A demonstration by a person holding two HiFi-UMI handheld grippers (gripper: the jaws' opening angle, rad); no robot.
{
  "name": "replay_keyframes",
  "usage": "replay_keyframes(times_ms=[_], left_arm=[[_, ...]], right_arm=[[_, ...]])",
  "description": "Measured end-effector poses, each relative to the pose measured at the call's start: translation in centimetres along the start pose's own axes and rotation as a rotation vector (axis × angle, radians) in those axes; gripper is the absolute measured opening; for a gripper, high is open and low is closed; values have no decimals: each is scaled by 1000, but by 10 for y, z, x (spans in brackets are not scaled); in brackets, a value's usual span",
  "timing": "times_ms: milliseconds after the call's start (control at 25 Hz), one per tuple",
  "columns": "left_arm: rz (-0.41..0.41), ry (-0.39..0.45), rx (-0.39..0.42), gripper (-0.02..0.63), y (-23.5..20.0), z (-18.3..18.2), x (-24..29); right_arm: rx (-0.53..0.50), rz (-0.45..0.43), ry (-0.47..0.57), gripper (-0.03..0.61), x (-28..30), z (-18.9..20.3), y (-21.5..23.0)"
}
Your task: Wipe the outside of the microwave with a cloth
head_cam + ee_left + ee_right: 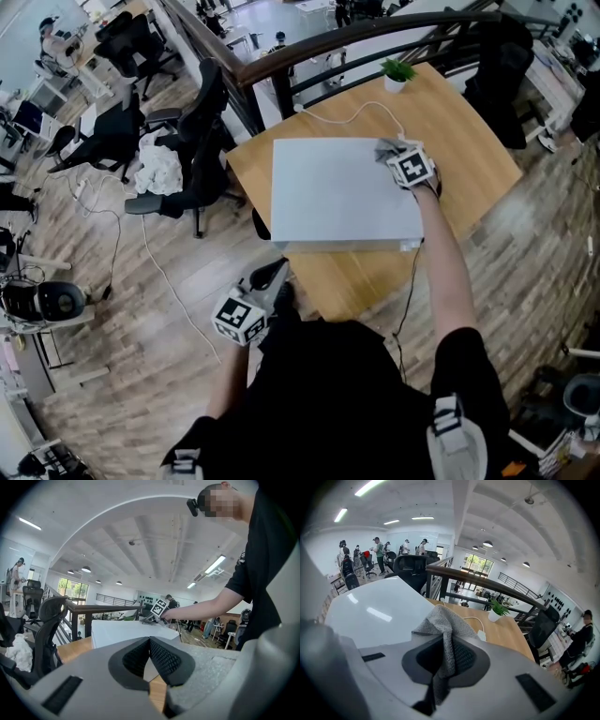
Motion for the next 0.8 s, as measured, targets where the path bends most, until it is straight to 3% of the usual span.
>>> replay_keyframes(times_ms=[800], left_arm=[[60,-31,4,2,-31,-1,-11]], right_arm=[[-37,-65,12,12,24,-71,-85]])
Point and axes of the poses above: the fingertips, and each gripper's own axes: x forward along the fingers, y to its right, z out of its underside, the point moved 3 cm from there along -x, backward along the fingers, and after that the axes turned 9 degrees about -y, right-handed, at the moved point
